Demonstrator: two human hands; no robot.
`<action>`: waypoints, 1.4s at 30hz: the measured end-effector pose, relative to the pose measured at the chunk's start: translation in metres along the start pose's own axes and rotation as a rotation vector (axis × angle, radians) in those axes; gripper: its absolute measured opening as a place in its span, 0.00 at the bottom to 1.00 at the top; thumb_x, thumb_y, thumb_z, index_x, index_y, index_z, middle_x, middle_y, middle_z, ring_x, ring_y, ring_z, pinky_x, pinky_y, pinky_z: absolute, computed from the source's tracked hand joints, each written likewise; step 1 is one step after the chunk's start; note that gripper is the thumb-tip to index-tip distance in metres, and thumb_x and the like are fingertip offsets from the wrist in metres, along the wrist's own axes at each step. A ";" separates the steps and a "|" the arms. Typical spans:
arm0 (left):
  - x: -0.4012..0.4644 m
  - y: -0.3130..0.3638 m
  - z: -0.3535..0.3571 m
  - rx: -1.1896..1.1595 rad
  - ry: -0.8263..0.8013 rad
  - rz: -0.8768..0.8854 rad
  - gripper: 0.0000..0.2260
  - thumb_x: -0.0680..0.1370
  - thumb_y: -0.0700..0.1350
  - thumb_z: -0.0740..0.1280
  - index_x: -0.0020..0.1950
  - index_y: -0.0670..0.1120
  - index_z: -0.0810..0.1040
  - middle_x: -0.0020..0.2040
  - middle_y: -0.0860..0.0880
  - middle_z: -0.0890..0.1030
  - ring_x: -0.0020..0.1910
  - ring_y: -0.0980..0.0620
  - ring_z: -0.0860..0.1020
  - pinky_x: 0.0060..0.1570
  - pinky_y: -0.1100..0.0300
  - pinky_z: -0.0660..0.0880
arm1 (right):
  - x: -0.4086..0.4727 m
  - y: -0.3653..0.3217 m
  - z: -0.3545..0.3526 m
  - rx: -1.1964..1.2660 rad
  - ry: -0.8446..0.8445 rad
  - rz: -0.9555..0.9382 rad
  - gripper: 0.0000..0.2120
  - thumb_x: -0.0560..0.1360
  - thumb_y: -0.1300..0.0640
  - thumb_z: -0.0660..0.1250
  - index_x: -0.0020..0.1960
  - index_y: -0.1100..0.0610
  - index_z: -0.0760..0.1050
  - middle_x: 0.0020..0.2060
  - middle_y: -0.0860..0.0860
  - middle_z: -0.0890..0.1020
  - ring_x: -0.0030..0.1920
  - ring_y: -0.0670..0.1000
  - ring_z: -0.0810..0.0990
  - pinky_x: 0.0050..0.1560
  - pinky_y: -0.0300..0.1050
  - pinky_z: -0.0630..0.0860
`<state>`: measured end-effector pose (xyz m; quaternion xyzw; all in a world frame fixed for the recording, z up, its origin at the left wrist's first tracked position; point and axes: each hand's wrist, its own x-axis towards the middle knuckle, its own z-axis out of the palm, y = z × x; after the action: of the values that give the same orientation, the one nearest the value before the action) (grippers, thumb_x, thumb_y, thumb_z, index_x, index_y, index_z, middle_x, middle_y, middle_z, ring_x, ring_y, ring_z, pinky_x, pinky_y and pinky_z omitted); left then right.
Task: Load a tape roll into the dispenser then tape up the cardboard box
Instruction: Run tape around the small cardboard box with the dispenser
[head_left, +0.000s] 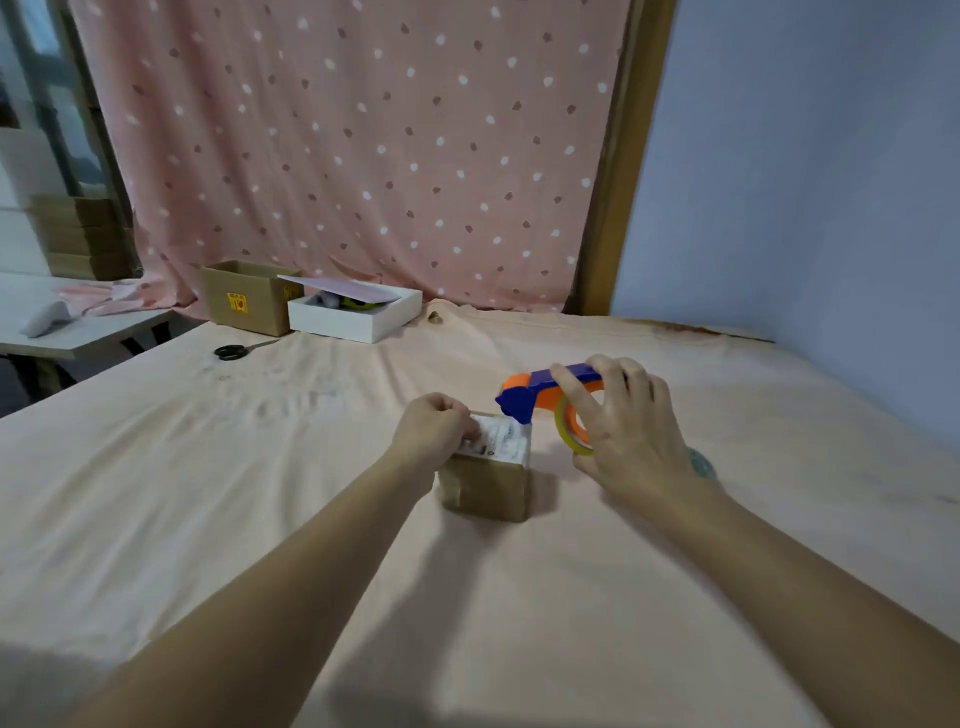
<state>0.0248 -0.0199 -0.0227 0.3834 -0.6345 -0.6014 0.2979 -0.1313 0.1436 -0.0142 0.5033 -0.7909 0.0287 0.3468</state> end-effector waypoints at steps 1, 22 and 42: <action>-0.003 0.000 0.009 -0.010 0.001 0.001 0.08 0.71 0.33 0.68 0.40 0.46 0.76 0.39 0.44 0.81 0.33 0.49 0.75 0.20 0.66 0.63 | -0.005 0.006 0.000 0.009 -0.003 0.028 0.53 0.57 0.50 0.84 0.76 0.50 0.61 0.66 0.61 0.72 0.63 0.64 0.71 0.56 0.61 0.74; -0.030 0.049 0.024 -0.344 0.072 -0.053 0.13 0.76 0.36 0.69 0.59 0.44 0.76 0.50 0.44 0.85 0.52 0.47 0.84 0.53 0.49 0.79 | -0.023 -0.011 0.012 0.215 0.030 0.226 0.47 0.65 0.40 0.79 0.76 0.51 0.59 0.67 0.58 0.69 0.64 0.60 0.69 0.58 0.58 0.75; -0.009 0.048 0.030 -0.071 0.024 0.103 0.11 0.74 0.35 0.69 0.50 0.48 0.73 0.45 0.44 0.85 0.51 0.45 0.82 0.52 0.52 0.75 | -0.029 0.009 -0.016 0.029 0.060 0.147 0.51 0.59 0.47 0.83 0.76 0.50 0.61 0.65 0.59 0.69 0.62 0.61 0.67 0.54 0.60 0.74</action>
<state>-0.0020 0.0033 0.0230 0.3465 -0.6279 -0.6030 0.3493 -0.1233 0.1768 -0.0161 0.4477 -0.8145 0.0809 0.3601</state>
